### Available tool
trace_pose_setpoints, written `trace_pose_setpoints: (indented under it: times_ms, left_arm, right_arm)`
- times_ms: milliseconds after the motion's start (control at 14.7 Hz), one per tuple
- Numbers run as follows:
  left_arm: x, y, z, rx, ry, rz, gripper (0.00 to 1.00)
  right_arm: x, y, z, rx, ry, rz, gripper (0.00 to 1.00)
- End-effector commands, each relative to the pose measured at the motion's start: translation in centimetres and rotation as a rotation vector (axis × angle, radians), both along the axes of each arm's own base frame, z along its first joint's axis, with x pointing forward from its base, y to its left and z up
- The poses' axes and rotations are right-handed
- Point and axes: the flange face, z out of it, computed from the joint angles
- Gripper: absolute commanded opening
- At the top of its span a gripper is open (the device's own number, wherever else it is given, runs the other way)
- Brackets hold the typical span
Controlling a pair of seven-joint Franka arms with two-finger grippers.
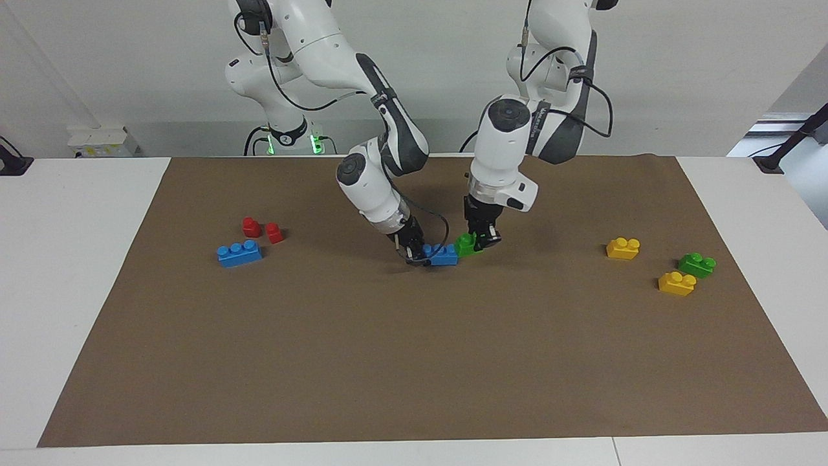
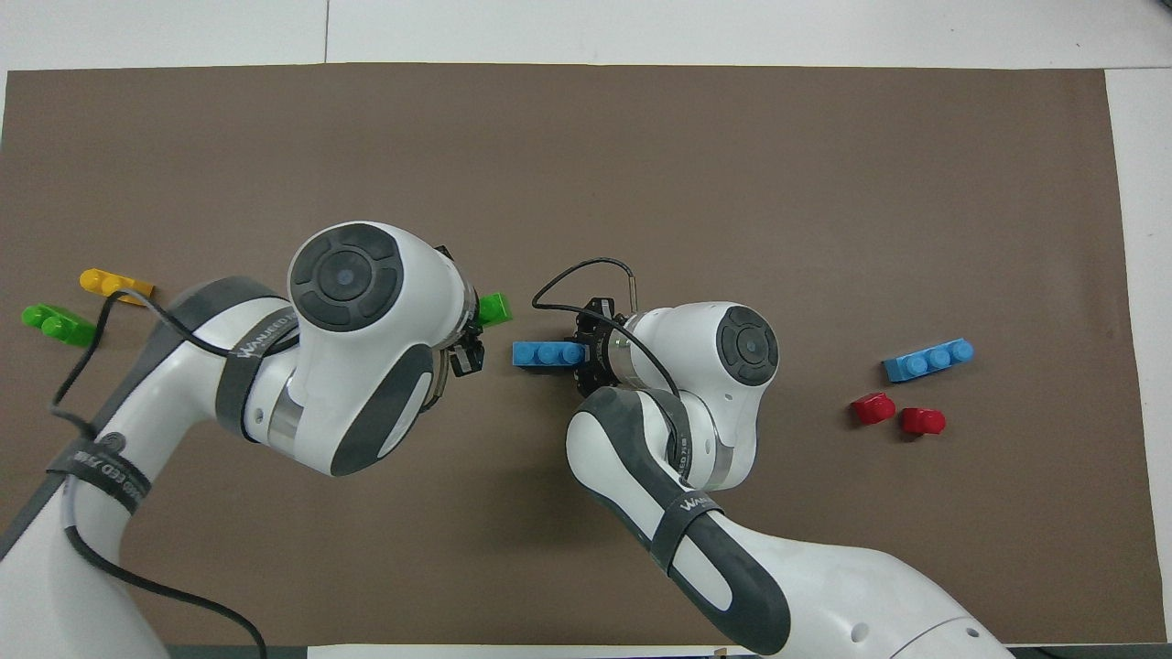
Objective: Remove green block with left arm and hold with right
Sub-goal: 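Carry the green brick outward while the right gripper carries the blue brick outward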
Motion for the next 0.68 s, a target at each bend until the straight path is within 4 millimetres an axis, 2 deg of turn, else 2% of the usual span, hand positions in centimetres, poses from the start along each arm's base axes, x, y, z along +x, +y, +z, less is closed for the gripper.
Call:
trace_pose_setpoints:
  times_ms: [0, 68, 205, 614]
  left_arm:
    - [0.3, 2.9, 2.0, 0.029, 0.014, -0.036, 0.0]
    - [0.4, 3.7, 2.4, 0.037, 0.022, -0.07, 0.0]
    - [1.3, 6.6, 2.7, 0.051, 0.036, -0.128, 0.0]
    - [3.9, 14.6, 2.6, 0.074, 0.038, -0.374, 0.0]
  right_arm:
    - [0.2, -1.2, 0.1, 0.018, 0.012, 0.005, 0.0]
    - [1.0, -2.4, 0.8, 0.023, 0.025, 0.007, 0.0]
    - [3.1, -5.4, 3.3, 0.056, 0.043, 0.042, 0.0]
    - [9.3, -18.6, 8.9, 0.03, 0.075, 0.162, 0.0]
